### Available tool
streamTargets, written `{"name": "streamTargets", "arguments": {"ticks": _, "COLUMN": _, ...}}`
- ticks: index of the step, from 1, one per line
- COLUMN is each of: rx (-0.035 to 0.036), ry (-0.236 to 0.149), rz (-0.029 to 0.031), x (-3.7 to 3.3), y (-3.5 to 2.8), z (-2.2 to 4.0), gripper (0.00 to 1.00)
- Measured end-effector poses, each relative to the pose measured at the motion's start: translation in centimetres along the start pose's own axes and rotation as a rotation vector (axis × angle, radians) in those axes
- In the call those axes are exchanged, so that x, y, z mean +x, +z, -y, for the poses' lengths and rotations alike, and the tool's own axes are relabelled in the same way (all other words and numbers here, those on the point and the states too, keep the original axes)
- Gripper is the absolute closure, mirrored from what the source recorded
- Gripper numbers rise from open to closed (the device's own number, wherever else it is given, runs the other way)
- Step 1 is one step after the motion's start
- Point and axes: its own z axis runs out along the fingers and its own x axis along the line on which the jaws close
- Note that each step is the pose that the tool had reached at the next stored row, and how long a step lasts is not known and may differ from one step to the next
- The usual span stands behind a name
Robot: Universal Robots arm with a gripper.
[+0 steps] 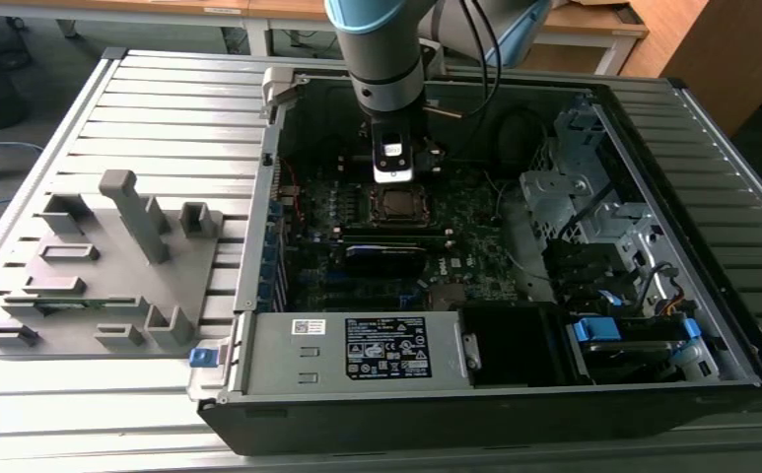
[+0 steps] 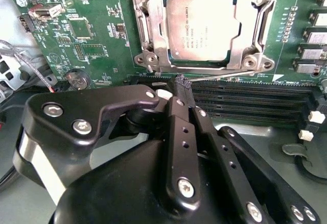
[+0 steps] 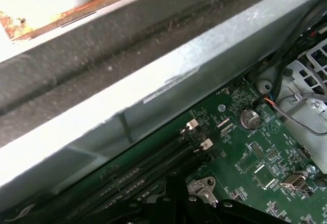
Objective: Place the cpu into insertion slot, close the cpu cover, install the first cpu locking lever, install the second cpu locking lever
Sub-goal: 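Install the first cpu locking lever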
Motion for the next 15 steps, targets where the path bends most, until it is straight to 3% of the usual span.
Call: {"name": "streamTargets", "arguments": {"ticks": 15, "rx": -0.0003, "ry": 0.000, "rz": 0.0000, "x": -0.02, "y": -0.30, "z": -0.12, "gripper": 0.89}}
